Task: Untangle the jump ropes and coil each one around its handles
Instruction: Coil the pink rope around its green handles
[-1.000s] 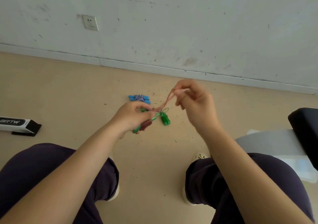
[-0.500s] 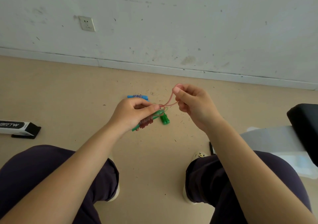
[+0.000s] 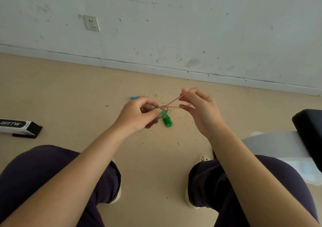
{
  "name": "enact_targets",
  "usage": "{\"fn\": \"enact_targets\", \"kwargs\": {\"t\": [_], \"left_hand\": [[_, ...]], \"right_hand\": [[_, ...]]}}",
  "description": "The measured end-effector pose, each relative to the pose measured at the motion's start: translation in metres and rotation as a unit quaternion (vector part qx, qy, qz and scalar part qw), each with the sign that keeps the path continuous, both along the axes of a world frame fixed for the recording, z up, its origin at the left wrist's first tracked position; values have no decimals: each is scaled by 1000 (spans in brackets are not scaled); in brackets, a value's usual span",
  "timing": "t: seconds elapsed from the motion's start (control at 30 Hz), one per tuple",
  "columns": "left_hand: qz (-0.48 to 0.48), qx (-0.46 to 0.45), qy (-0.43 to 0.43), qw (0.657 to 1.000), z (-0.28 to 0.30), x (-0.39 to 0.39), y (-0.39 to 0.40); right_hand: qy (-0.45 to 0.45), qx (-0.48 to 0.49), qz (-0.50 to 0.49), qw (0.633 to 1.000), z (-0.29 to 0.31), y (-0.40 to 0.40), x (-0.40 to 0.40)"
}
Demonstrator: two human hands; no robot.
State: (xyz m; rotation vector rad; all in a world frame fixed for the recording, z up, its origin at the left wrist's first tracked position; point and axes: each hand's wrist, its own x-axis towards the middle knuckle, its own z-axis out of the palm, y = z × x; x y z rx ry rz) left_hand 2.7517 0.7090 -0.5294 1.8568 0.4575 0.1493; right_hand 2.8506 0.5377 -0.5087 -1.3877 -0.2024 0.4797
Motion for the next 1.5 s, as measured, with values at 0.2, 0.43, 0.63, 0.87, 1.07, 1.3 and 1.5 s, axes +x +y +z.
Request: {"fn": "enact_targets", "kwargs": {"t": [0.2,0.43,0.63,0.87,1.07,1.3,1.5], "left_hand": [[-111,-113,79,984,-3,-3,-6],[-131,-174,34,975,5,-3,-14],[-134,-132,23,982,8,-5,-23],[-9,-114,23,993,-3,1,-13],[-136,-118,15,984,-1,0,-11],[-97,-119,33,988,-6,0,-4],[-103,-114,-2,988,34,-19,-16]], "right_hand": [[136,184,88,969,3,6,-2],[179,197,74,961,5,10,-5],[184,152,79,968,1,13,-8],[182,139,70,971,-3,18,-11],[153,131,6,980,-4,5,7],[51,78,66,994,1,7,-9],[-72,-95,109,987,32,-6,-27]]}}
